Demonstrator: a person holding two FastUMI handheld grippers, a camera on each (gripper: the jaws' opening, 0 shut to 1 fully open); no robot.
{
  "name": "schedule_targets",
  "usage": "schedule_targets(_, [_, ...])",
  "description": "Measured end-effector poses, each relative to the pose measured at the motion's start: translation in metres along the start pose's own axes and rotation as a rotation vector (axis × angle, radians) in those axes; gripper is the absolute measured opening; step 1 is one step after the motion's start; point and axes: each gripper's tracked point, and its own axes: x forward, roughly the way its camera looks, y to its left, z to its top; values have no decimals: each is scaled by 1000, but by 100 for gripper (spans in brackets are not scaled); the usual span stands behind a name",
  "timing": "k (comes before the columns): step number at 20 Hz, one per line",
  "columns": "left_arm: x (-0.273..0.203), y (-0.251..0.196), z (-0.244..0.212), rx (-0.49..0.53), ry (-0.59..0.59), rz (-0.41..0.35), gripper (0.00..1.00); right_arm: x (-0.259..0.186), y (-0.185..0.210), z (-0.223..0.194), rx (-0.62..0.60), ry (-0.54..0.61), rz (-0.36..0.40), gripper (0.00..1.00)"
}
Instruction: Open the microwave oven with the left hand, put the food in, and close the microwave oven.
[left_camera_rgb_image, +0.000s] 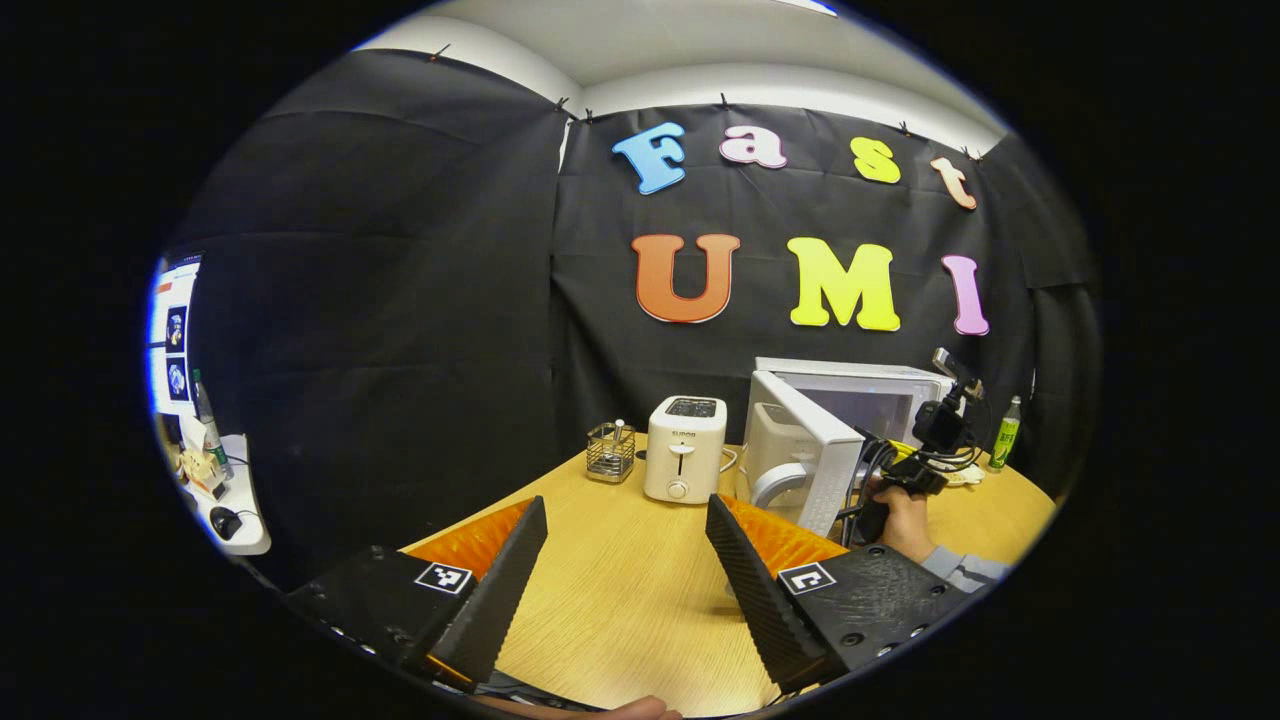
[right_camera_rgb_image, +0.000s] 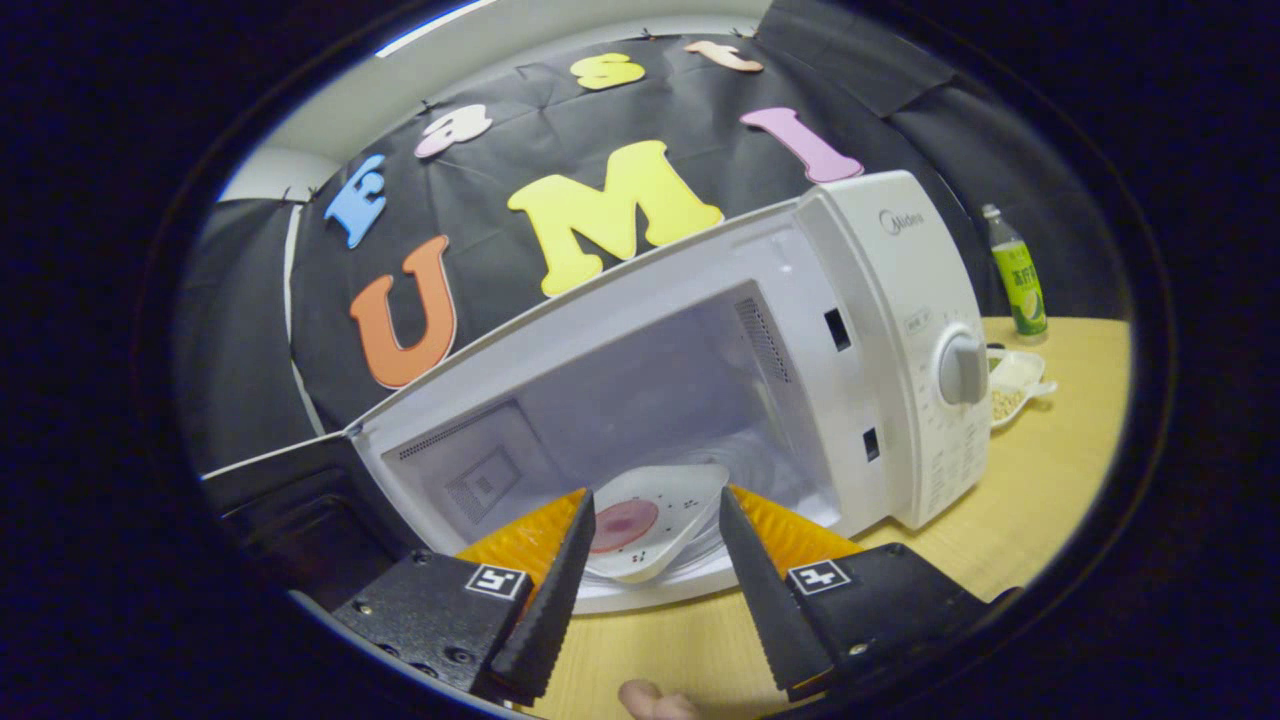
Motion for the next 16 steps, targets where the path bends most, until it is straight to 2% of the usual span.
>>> schedule_targets(3, [2, 2, -4, 8, 1, 2, 95, -28, 0, 24, -127, -14, 63, 87])
schedule_targets(4, [5, 1, -4, 10, -4, -1, 95, -44, 1, 36, -152, -21, 84, 80])
schedule_targets(5, [8, 1, -3, 14, -11, -5, 84, -55, -1, 46, -178, -22, 101, 92])
schedule_targets(6, [9, 1, -2, 18, -22, -5, 84, -70, -4, 57, -202, -29, 113, 94])
schedule_targets(7, [10, -1, -1, 19, -28, -17, 84, -82, -6, 68, -232, -26, 125, 91])
schedule_targets(8, [12, -3, -1, 17, -33, -23, 95, -98, -8, 79, -247, -29, 142, 100])
schedule_targets(9, [14, -4, 0, 16, -40, -29, 94, -113, -10, 93, -264, -33, 155, 92])
schedule_targets(10, [15, -5, 0, 14, -41, -32, 93, -129, -14, 107, -286, -44, 163, 91])
schedule_targets(11, [17, -5, 1, 15, -43, -34, 93, -144, -20, 121, -316, -51, 162, 91])
schedule_targets(12, [21, -6, 2, 17, -50, -38, 93, -160, -25, 132, -341, -54, 169, 100])
schedule_targets(13, [23, -6, 2, 13, -53, -41, 91, -177, -28, 143, -359, -49, 175, 100])
schedule_targets(14, [26, -6, 2, 8, -51, -47, 88, -193, -33, 153, -371, -44, 175, 91])
schedule_targets(15, [32, -7, 2, 0, -48, -53, 75, -207, -41, 163, -383, -35, 170, 92])
schedule_targets(16, [36, -7, 1, -7, -46, -55, 86, -221, -48, 173, -386, -30, 169, 92])
